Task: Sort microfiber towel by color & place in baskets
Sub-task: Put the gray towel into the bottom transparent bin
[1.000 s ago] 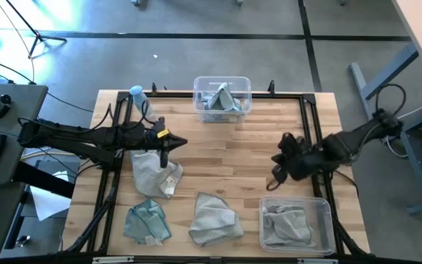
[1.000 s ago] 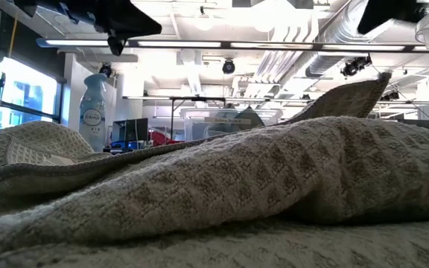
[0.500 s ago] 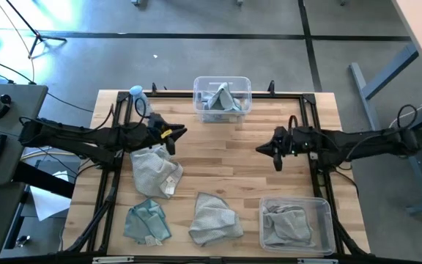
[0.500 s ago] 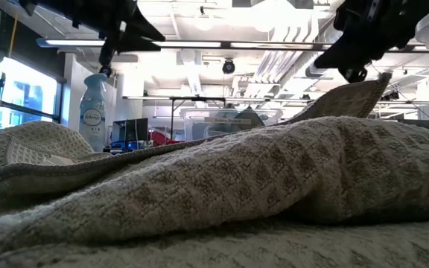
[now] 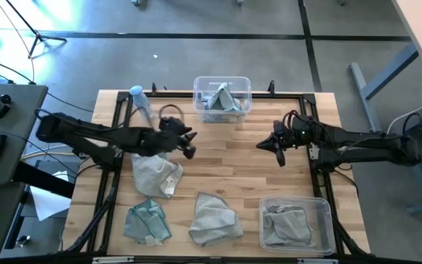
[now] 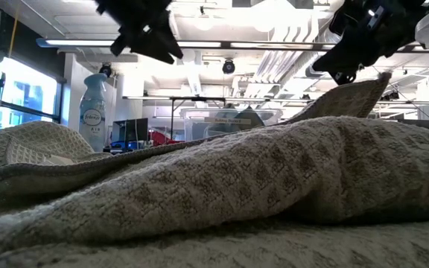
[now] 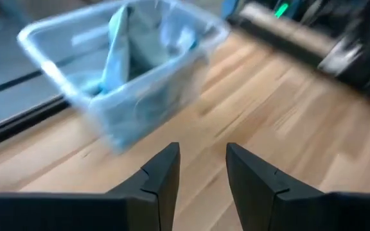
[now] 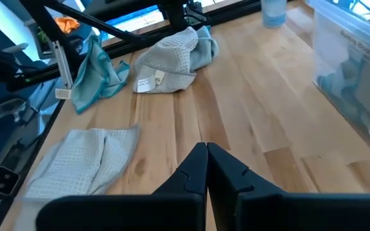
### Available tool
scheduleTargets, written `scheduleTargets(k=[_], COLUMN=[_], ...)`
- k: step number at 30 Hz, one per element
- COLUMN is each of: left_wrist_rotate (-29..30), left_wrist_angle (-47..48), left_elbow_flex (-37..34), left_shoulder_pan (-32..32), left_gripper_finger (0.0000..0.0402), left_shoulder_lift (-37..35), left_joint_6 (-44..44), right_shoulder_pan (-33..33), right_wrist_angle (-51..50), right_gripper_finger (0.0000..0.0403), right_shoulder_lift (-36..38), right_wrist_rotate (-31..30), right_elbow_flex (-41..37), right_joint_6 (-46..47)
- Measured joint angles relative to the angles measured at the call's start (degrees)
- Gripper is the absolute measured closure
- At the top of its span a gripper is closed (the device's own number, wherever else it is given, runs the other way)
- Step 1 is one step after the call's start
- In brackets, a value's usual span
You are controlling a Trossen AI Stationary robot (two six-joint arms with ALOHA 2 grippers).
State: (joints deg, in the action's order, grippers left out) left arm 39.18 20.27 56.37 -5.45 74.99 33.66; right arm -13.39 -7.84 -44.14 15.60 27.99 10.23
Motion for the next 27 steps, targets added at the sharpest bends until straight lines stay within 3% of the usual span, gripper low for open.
scheduleTargets(k=[4, 10, 14, 20, 27], left_wrist_rotate=[-0.98, -12.98, -18.82, -20.63, -26.0], left_wrist_angle=[18.9, 40.85, 47.44, 54.52, 59.57], left_elbow_flex=[11.18, 20.04, 20.2, 20.2, 19.68], left_shoulder_pan=[0.37, 1.46, -0.33, -2.47, -2.45], left_gripper_finger=[0.0289, 0.0289, 0.0289, 0.0289, 0.0289], left_shoulder_lift=[6.64, 12.04, 12.25, 12.47, 15.94], left_joint_6=[9.48, 27.18, 36.46, 45.88, 47.11], right_shoulder_pan=[-1.46, -2.14, -2.12, -2.12, -2.12], right_wrist_angle=[-0.29, -3.03, -5.55, -7.15, -7.15], right_gripper_finger=[0.0403, 0.0403, 0.0403, 0.0403, 0.0403], right_shoulder_lift=[0.0, -0.01, -0.02, -0.02, -0.02], right_wrist_rotate=[2.03, 2.22, 2.24, 2.22, 2.21], right_elbow_flex=[0.0, 0.0, 0.0, 0.0, 0.0], right_joint_6=[-1.13, -1.74, -1.74, -1.74, -1.46])
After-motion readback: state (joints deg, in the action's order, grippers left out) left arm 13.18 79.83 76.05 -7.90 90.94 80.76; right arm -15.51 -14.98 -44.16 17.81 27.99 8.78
